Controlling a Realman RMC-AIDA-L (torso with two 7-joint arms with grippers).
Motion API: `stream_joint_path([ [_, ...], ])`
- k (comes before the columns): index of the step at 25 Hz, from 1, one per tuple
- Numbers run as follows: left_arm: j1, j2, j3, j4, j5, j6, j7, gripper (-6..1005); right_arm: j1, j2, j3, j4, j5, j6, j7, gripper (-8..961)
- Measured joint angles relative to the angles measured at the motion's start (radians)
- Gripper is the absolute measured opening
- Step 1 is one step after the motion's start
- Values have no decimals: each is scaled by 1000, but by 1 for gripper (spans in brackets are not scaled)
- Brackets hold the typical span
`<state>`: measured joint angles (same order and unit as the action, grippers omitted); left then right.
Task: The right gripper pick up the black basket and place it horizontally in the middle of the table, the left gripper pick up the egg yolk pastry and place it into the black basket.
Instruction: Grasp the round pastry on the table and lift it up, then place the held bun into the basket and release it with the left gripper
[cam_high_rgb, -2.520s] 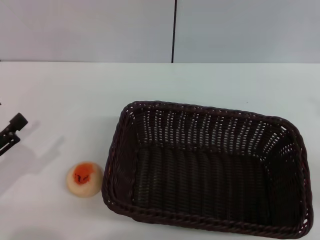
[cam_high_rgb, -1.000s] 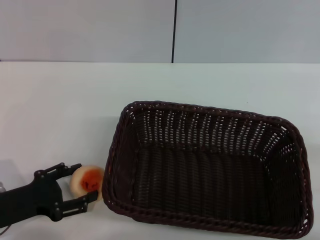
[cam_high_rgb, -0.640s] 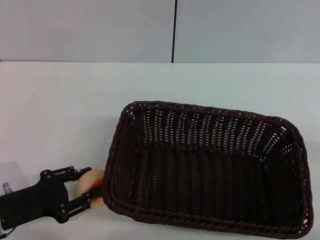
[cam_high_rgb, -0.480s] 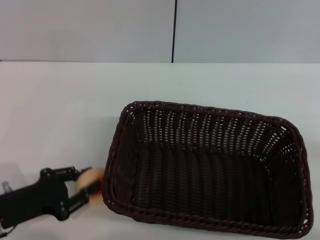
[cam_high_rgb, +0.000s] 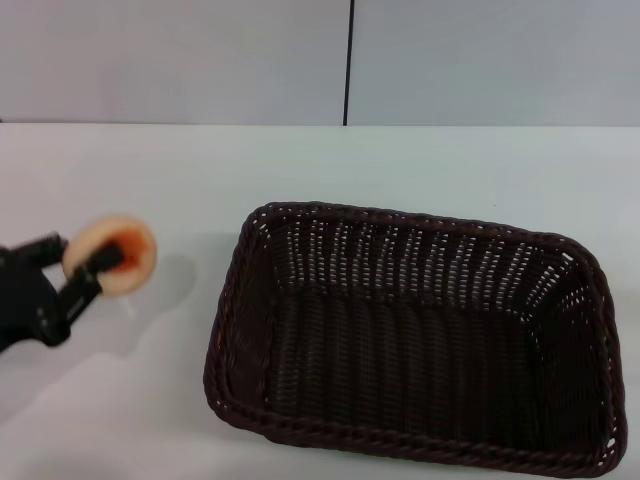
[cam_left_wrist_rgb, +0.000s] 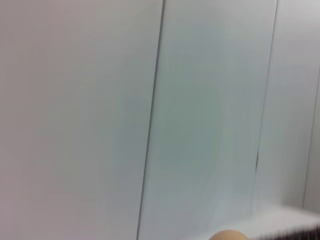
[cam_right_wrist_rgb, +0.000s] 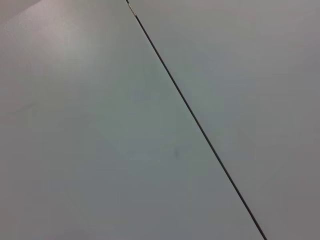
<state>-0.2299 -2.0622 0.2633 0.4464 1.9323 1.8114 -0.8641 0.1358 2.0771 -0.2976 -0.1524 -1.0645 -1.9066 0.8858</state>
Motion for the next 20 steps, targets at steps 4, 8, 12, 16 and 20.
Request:
stream_joint_path([
  [4, -37, -8, 6, -32, -47, 65, 0, 225, -2, 1, 5, 18, 0, -4, 0, 588],
  [8, -111, -9, 57, -149, -44, 79, 10, 205, -2, 1, 7, 23, 5, -5, -1, 587],
  [12, -181, -11, 161, -237, -42, 65, 45, 179, -3, 1, 9, 23, 6, -4, -1, 587],
  [16, -231, -14, 255, -305, -40, 3, 60, 258, -3, 1, 11, 24, 7, -1, -1, 587],
  [20, -230, -13, 232, -339, -50, -31, 70, 409, -3, -2, 14, 18, 7, 2, -7, 587],
])
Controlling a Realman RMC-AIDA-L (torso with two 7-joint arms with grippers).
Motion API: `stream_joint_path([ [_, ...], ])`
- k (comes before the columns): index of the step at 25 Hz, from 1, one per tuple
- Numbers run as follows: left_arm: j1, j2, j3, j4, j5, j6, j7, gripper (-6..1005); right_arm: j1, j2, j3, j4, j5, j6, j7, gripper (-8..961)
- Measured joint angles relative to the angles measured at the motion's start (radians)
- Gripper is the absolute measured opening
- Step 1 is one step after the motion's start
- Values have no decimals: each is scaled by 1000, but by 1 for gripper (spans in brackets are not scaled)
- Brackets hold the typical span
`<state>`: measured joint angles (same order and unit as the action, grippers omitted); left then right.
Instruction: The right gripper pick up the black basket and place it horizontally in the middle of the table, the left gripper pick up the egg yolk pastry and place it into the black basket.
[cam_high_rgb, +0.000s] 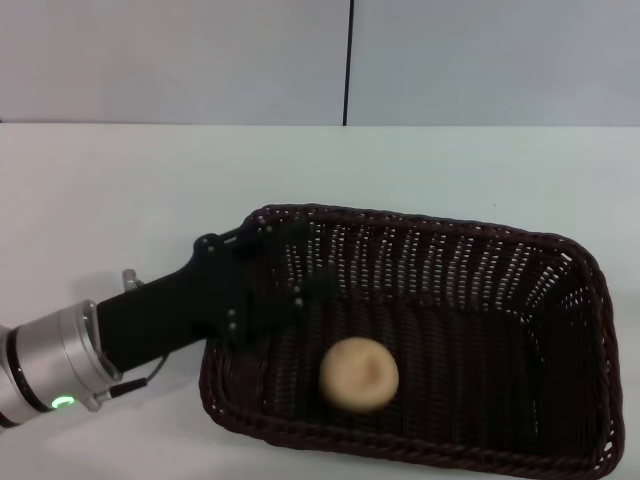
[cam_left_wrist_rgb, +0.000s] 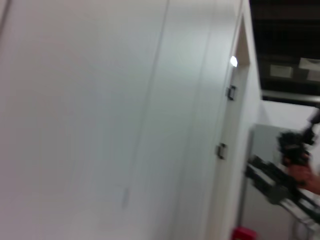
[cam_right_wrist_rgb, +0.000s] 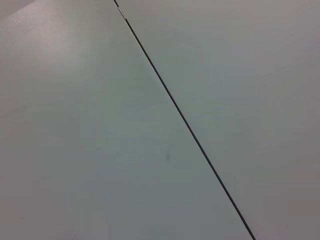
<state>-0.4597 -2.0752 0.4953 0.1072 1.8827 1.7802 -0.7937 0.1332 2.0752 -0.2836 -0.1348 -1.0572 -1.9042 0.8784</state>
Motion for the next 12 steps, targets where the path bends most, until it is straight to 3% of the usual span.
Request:
stream_joint_path([
  [3, 27, 6, -59, 5, -14, 0, 6, 549, 0, -1, 12, -4, 0, 12, -5, 587],
  [6, 103, 11, -235, 18, -52, 2, 59, 657, 1, -1, 54, -7, 0, 56, -22, 587],
  [8, 123, 11, -278, 18, -61, 2, 81, 728, 1, -1, 61, -6, 0, 64, -34, 587],
  [12, 214, 10, -484, -13, -95, -9, 178, 844, 5, 0, 73, 1, 0, 86, -114, 587],
])
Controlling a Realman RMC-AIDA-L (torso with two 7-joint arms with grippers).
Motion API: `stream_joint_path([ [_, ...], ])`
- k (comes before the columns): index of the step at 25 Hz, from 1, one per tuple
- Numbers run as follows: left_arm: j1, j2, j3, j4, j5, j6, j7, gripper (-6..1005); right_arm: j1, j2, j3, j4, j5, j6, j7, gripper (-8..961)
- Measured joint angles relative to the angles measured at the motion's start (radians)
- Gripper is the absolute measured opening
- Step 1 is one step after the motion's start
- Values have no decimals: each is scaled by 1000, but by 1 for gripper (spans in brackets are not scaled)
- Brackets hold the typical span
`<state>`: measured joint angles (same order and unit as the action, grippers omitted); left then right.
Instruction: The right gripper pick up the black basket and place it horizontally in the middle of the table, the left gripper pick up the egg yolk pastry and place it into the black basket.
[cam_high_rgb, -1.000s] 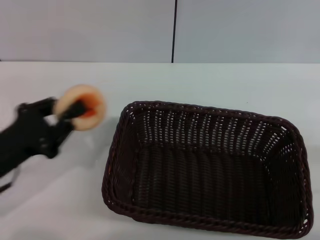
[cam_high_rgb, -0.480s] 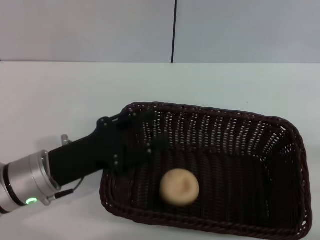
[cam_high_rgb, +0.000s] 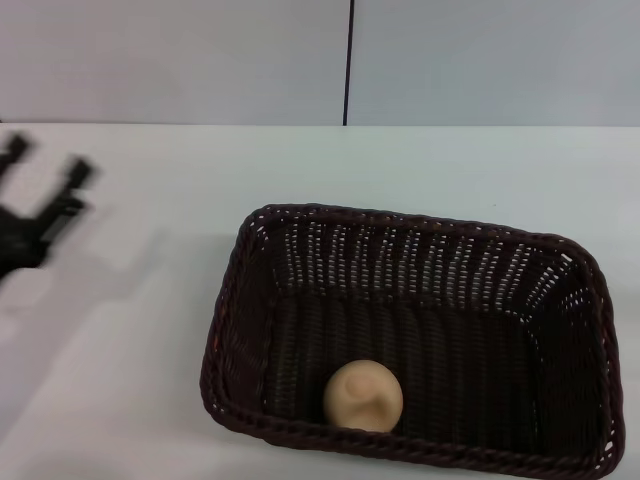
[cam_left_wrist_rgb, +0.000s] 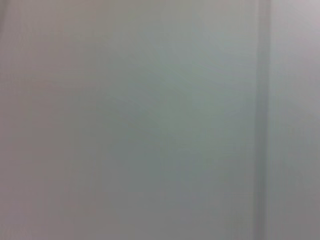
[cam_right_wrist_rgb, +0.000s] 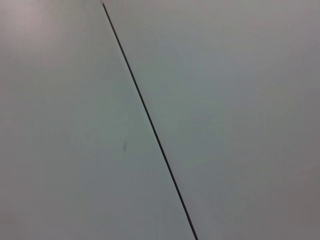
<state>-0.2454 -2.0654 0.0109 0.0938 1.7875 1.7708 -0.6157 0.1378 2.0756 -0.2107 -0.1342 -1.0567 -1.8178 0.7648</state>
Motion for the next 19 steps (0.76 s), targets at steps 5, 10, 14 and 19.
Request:
stream_joint_path([
  [5, 82, -1, -141, -53, -6, -12, 73, 844, 10, 2, -9, 4, -5, 27, -45, 587],
  [10, 117, -2, -193, -80, -6, -40, 102, 844, 22, 2, -11, 6, -10, 41, -46, 587],
  [14, 135, -4, -194, -85, -5, -41, 104, 844, 40, 0, -12, 6, -39, 65, -48, 587],
  [19, 145, -5, -195, -105, -6, -43, 158, 844, 60, 2, -4, 14, -44, 93, -102, 587],
])
